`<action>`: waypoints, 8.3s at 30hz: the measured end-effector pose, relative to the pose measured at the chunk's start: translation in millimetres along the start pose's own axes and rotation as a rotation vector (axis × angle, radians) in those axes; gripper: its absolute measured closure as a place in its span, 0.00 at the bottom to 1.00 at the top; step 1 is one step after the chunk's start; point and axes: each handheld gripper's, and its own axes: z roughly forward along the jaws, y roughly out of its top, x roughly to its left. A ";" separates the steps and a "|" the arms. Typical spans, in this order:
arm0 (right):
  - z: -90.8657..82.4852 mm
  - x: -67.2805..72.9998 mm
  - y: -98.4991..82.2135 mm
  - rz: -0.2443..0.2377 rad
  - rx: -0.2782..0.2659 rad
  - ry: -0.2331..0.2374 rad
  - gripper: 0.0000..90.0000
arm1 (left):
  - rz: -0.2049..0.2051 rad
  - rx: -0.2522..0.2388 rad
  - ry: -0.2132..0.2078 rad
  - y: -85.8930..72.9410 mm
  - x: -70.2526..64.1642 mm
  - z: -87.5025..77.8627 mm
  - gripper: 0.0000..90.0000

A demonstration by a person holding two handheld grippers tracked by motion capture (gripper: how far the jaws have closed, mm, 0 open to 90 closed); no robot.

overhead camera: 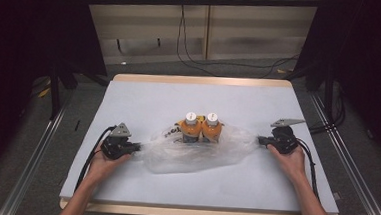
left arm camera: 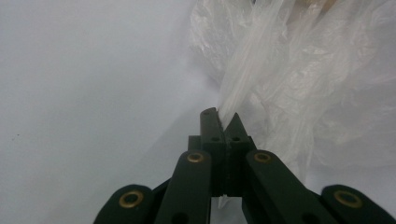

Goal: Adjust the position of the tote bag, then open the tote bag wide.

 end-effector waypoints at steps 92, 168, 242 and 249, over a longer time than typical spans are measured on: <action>55.4 79.0 69.1 -0.389 0.290 0.151 1.00 | 0.249 0.208 -0.058 73.2 -45.9 50.0 1.00; -24.1 37.6 33.0 -0.278 0.097 0.060 0.87 | 0.095 -0.004 -0.088 45.4 -18.8 5.7 0.94; 113.0 74.9 95.9 -0.216 0.096 0.273 1.00 | 0.260 -0.028 -0.292 83.9 -137.7 92.7 1.00; 121.7 77.1 105.0 -0.212 0.097 0.238 1.00 | 0.288 -0.012 -0.312 85.8 -143.8 92.0 1.00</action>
